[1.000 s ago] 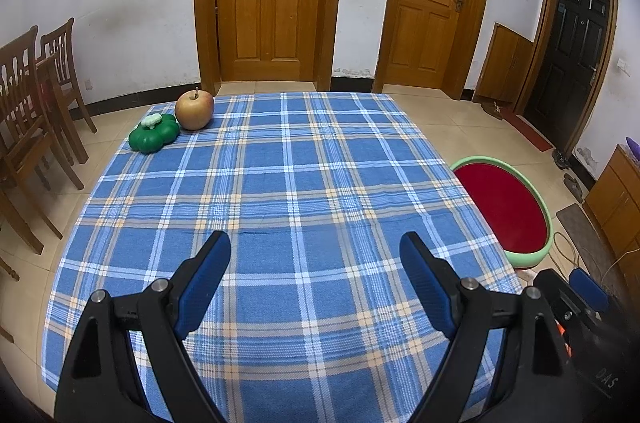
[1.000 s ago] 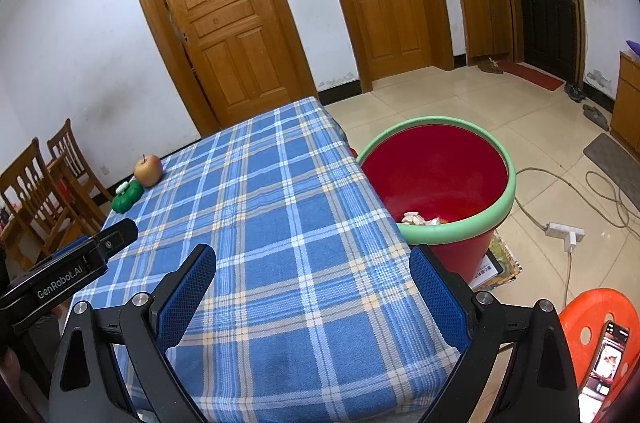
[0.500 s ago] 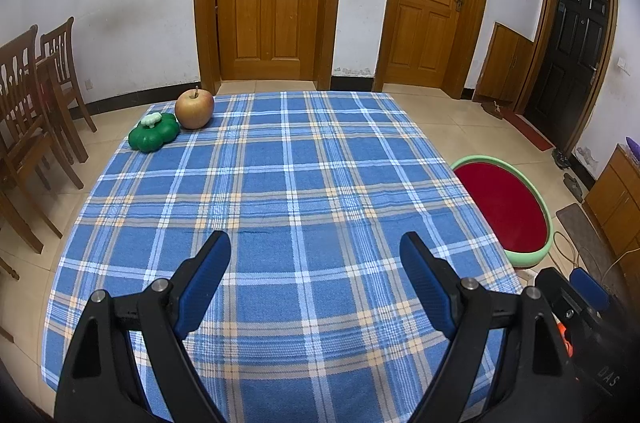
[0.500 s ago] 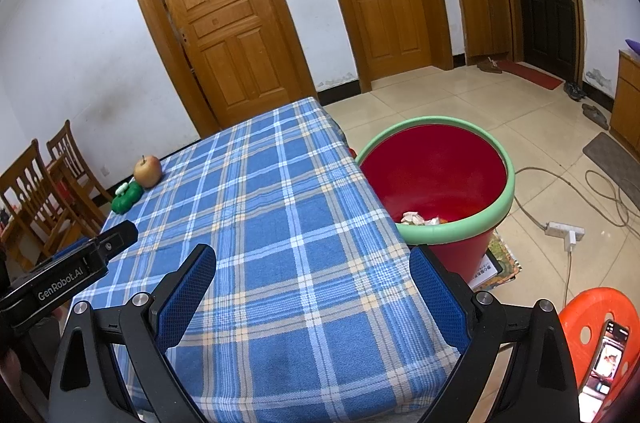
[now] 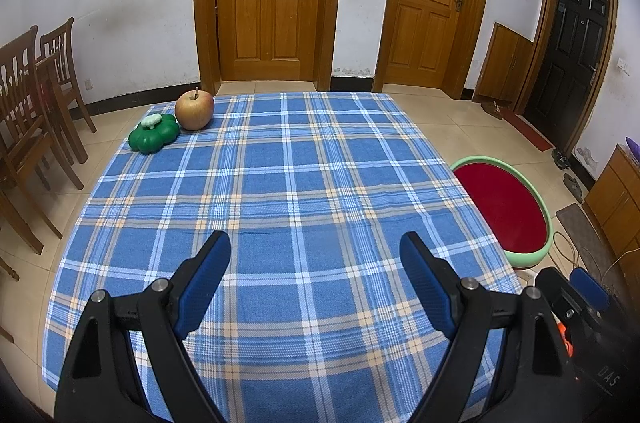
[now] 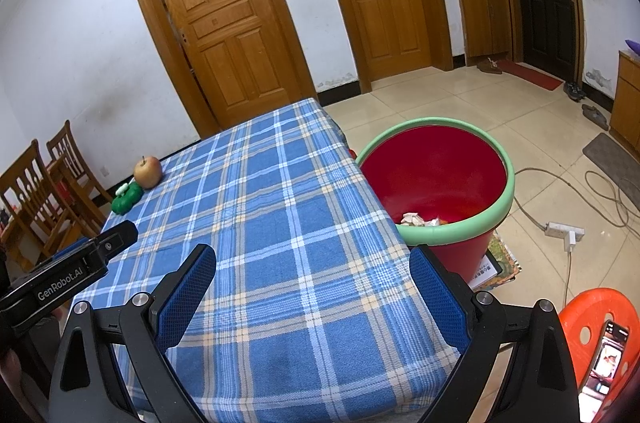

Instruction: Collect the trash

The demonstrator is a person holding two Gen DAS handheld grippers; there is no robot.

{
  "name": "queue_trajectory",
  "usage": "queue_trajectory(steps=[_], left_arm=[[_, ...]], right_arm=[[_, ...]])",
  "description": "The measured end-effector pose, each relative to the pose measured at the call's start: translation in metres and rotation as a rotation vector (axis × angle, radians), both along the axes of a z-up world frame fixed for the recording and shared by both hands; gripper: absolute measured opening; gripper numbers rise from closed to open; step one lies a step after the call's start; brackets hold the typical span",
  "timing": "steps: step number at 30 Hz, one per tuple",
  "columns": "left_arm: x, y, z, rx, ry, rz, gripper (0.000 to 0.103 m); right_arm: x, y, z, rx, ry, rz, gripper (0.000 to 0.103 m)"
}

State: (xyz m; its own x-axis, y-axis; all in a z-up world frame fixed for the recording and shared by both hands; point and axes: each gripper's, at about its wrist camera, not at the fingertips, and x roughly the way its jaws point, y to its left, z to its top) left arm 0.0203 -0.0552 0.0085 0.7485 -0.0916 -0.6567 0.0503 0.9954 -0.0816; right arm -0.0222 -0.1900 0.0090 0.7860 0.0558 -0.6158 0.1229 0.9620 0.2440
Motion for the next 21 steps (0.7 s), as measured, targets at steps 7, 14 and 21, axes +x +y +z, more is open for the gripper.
queue_trajectory(steps=[7, 14, 21], left_arm=[[0.0, 0.0001, 0.0, 0.0, 0.001, 0.001, 0.086], [0.0, 0.0004, 0.0002, 0.001, 0.001, 0.0, 0.086], [-0.0004, 0.0005, 0.0003, 0.0, 0.0, 0.0, 0.086]], right_arm=[[0.0001, 0.0001, 0.0, 0.0, 0.001, 0.0, 0.097], [0.0, 0.0001, 0.0001, 0.0, 0.0, 0.0, 0.097], [0.0001, 0.0, -0.0001, -0.001, 0.0, 0.0, 0.097]])
